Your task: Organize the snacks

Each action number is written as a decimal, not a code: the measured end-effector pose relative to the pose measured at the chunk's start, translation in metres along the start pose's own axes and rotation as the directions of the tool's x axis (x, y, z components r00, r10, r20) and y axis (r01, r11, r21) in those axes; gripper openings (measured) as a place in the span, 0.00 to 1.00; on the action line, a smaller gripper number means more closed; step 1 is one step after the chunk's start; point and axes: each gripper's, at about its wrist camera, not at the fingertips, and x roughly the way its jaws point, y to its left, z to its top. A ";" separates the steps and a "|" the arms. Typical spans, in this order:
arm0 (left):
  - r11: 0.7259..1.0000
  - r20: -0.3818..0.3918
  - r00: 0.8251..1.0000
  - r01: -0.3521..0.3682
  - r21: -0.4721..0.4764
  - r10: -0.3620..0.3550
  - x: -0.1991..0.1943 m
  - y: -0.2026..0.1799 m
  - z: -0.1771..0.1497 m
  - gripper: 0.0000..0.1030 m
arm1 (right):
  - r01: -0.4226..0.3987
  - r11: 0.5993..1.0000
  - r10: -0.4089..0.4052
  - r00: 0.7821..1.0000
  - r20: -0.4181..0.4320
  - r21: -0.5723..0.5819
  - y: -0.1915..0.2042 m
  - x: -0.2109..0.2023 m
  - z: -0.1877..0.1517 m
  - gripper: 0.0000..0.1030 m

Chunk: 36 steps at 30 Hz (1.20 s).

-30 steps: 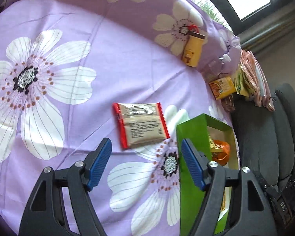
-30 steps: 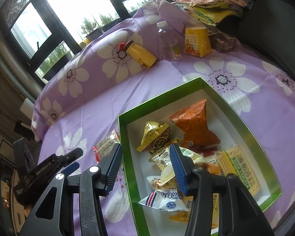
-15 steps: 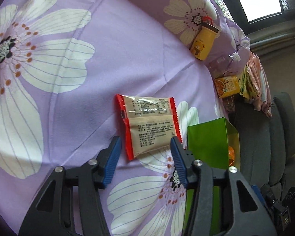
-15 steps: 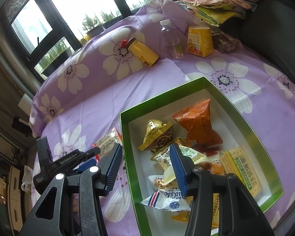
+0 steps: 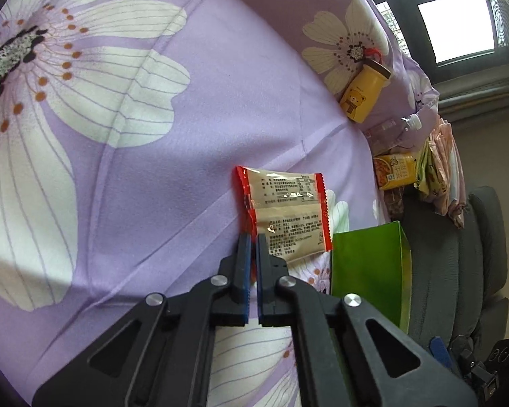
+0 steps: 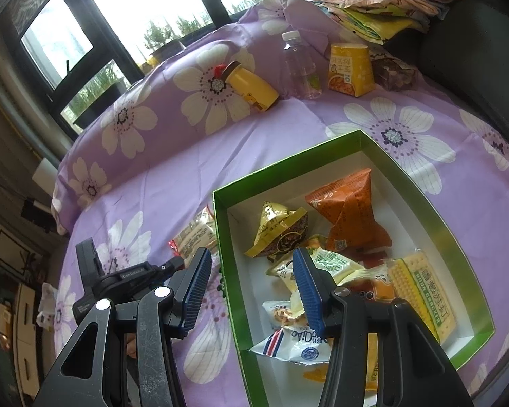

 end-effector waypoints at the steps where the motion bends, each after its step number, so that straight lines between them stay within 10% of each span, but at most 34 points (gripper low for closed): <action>1: 1.000 0.001 1.000 -0.019 0.018 0.019 -0.004 -0.002 -0.001 0.02 | -0.005 1.000 0.005 1.000 -0.003 -0.006 0.003 0.001 0.000 0.49; 14: 0.987 0.005 0.993 -0.116 0.106 0.117 -0.063 0.008 -0.007 0.01 | -0.242 0.960 0.212 0.957 -0.199 -0.143 0.095 0.059 0.002 0.49; 22: 0.994 -0.011 0.997 -0.072 0.086 0.073 -0.047 -0.002 0.000 0.02 | -0.012 0.967 -0.075 0.941 -0.329 -0.255 0.140 0.169 0.050 0.39; 30: 0.999 -0.052 0.998 -0.028 0.017 0.028 -0.027 0.005 0.011 0.21 | 0.160 0.894 -0.323 0.877 -0.356 -0.418 0.146 0.228 0.056 0.39; 36: 1.000 -0.090 0.996 -0.017 0.001 0.017 -0.009 0.003 0.011 0.27 | 0.105 0.917 -0.294 0.830 -0.474 -0.384 0.131 0.252 0.047 0.52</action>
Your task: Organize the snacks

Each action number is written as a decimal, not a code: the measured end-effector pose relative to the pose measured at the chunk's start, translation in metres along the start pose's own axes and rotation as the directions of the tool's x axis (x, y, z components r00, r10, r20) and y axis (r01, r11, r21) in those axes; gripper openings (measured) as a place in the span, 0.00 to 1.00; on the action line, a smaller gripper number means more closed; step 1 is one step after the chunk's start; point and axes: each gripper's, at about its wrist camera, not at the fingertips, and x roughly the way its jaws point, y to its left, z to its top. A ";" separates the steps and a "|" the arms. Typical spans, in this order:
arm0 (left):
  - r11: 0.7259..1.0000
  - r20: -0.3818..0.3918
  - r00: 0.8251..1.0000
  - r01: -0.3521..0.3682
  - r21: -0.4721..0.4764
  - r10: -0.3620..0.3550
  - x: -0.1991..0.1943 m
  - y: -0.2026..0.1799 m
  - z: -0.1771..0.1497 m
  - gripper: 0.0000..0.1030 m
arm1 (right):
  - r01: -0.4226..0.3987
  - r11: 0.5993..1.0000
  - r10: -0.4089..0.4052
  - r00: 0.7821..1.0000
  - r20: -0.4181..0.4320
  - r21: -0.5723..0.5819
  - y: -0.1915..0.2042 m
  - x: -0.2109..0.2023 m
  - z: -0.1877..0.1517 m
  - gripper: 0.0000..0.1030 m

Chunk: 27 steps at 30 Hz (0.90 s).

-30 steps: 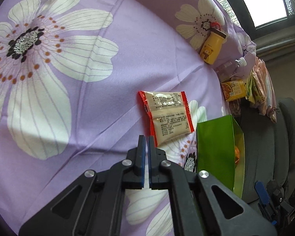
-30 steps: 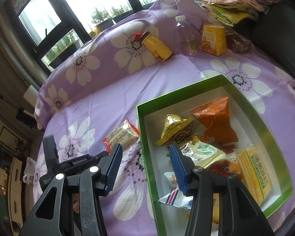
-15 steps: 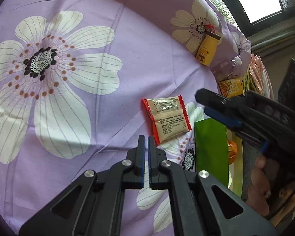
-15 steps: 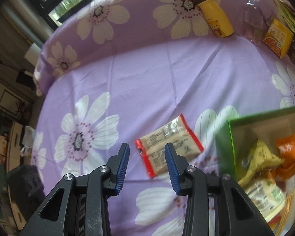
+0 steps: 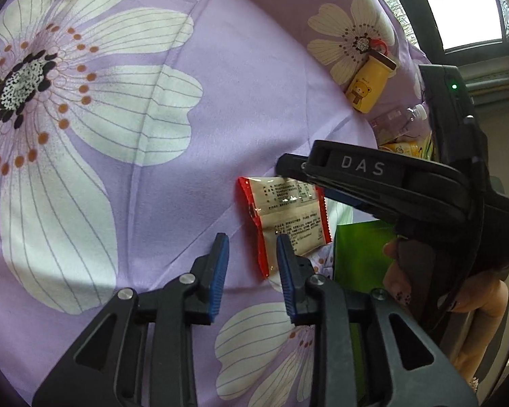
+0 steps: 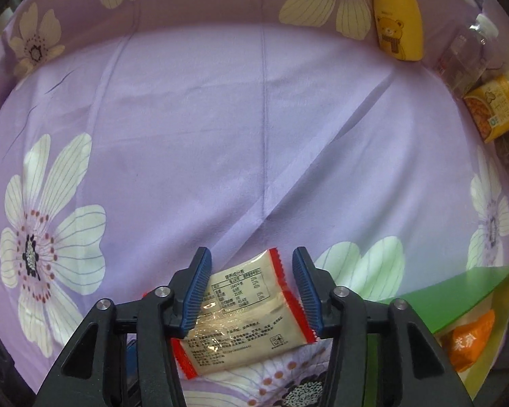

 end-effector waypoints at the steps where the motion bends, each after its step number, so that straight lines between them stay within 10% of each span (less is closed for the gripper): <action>1: 1.000 0.000 1.000 0.006 0.003 -0.006 0.001 -0.001 0.000 0.27 | -0.014 1.000 0.014 1.000 0.005 0.005 -0.002 0.001 -0.002 0.52; 18: 0.986 0.001 0.998 -0.057 0.154 0.058 -0.008 -0.021 -0.019 0.22 | -0.348 0.934 0.347 0.938 0.026 0.079 -0.029 -0.028 -0.068 0.56; 27: 0.964 0.056 0.996 0.049 0.263 -0.066 -0.058 -0.083 -0.037 0.19 | -0.421 0.905 0.403 0.895 0.194 0.062 -0.029 -0.105 -0.087 0.56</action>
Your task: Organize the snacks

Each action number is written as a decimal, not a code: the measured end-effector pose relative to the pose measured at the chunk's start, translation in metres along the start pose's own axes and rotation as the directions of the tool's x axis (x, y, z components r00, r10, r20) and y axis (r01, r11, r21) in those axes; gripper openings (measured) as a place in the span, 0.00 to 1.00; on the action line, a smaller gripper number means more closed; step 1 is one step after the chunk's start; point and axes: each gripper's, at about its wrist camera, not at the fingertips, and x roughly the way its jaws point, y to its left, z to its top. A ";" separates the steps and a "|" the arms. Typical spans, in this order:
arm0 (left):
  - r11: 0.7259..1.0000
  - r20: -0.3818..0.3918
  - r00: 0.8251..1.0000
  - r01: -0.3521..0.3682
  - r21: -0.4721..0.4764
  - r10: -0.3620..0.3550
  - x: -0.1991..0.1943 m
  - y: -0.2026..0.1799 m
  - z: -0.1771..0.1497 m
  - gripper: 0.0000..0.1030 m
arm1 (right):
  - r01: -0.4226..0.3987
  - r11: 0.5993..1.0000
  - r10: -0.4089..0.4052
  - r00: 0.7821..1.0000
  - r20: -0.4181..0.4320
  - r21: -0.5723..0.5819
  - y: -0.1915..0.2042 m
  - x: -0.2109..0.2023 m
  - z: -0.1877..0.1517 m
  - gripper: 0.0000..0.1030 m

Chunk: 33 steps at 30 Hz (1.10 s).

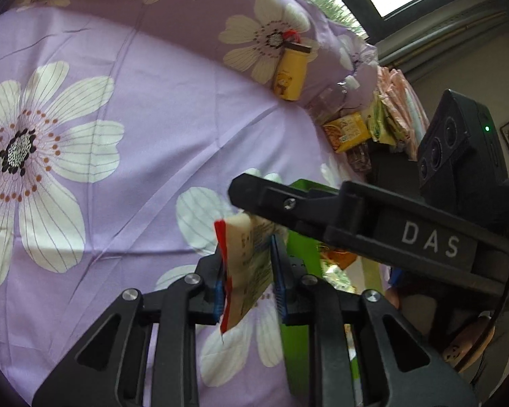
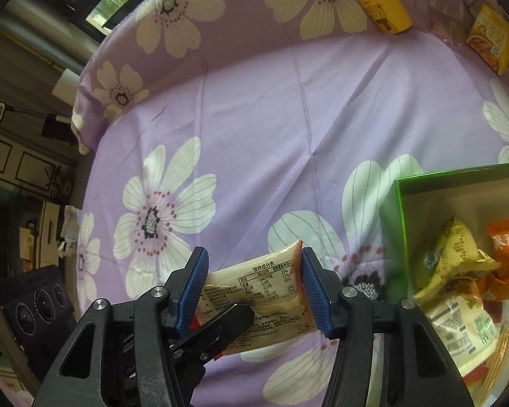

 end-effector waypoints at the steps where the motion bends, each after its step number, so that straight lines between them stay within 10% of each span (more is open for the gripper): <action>1: 1.000 0.006 1.000 0.015 0.019 -0.016 -0.004 -0.009 -0.002 0.18 | -0.034 0.999 0.034 0.999 0.016 0.000 0.002 -0.011 -0.004 0.56; 9: 0.988 -0.035 0.995 0.100 0.120 -0.097 -0.012 -0.059 -0.025 0.16 | -0.071 0.997 0.067 0.986 0.153 0.022 -0.010 -0.071 -0.043 0.56; 15: 0.988 -0.072 0.996 -0.044 0.151 0.055 -0.008 -0.034 -0.045 0.20 | -0.030 0.997 0.020 0.990 0.141 0.068 -0.034 -0.070 -0.079 0.56; 19: 0.987 -0.118 0.983 -0.130 0.098 0.141 0.015 0.004 -0.054 0.43 | 0.001 0.994 -0.017 0.989 0.148 0.109 -0.047 -0.065 -0.096 0.56; 27: 1.000 -0.260 0.966 0.012 -0.019 -0.016 0.063 0.032 -0.069 0.41 | -0.034 0.988 0.008 0.986 0.169 0.149 -0.059 -0.062 -0.103 0.56; 33: 0.987 -0.259 0.956 0.107 -0.122 -0.136 0.074 0.040 -0.075 0.19 | -0.032 0.982 -0.001 0.985 0.173 0.189 -0.070 -0.054 -0.103 0.56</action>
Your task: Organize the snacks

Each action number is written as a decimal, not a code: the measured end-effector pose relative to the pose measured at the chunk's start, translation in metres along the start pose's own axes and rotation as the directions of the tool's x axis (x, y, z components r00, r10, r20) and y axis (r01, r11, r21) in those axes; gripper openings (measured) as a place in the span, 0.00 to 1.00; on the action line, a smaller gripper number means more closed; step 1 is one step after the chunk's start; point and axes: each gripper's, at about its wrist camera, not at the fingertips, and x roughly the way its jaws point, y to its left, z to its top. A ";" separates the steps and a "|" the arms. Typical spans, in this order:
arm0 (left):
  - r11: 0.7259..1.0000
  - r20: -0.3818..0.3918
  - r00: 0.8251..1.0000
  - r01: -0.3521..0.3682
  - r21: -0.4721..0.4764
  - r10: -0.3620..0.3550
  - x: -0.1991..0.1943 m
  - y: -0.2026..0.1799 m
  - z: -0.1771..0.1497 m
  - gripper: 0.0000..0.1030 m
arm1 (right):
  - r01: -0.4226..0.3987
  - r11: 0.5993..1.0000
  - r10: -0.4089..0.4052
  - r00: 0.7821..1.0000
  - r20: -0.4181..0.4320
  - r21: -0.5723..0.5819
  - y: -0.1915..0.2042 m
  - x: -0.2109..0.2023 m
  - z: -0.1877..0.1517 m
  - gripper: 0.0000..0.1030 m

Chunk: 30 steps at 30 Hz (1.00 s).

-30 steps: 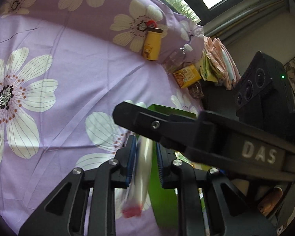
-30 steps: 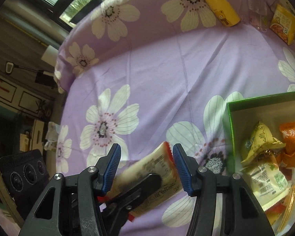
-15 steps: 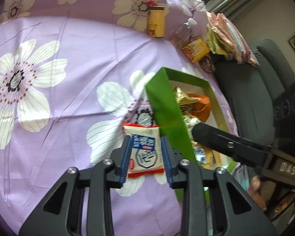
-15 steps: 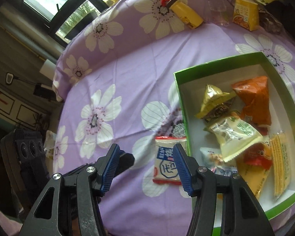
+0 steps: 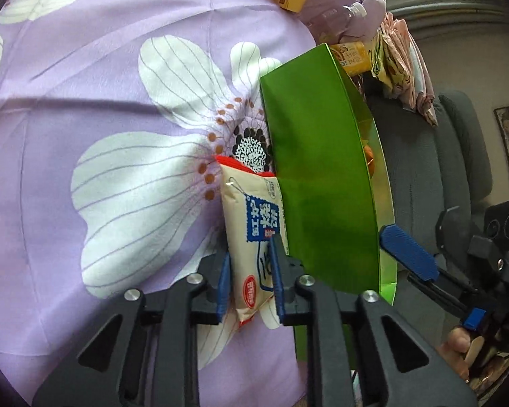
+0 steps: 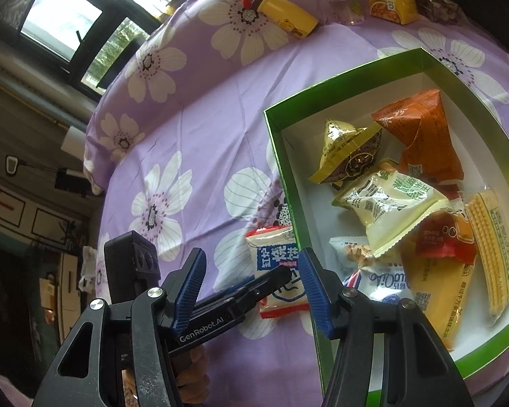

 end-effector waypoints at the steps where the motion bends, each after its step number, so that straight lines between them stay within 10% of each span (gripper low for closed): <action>1: 1.000 0.004 1.000 0.015 -0.014 -0.015 -0.001 0.001 0.000 0.16 | 0.006 1.000 -0.006 1.000 0.001 0.000 -0.001 0.001 0.000 0.56; 11: 0.982 0.185 0.982 -0.059 0.179 0.025 -0.060 -0.065 -0.013 0.11 | -0.047 0.999 0.047 0.999 0.004 0.015 -0.008 -0.003 -0.003 0.56; 24: 0.925 0.155 0.987 -0.029 0.379 -0.032 -0.043 -0.151 -0.028 0.12 | -0.136 0.988 0.120 0.974 0.191 0.071 -0.034 -0.075 -0.007 0.56; 27: 0.912 0.124 0.992 -0.021 0.409 -0.032 -0.029 -0.159 -0.030 0.17 | -0.105 0.986 0.070 0.967 0.245 0.131 -0.055 -0.083 -0.014 0.56; 30: 0.901 0.123 0.992 -0.075 0.428 0.024 -0.019 -0.162 -0.033 0.48 | -0.098 0.974 0.034 0.954 0.298 0.204 -0.074 -0.087 -0.021 0.57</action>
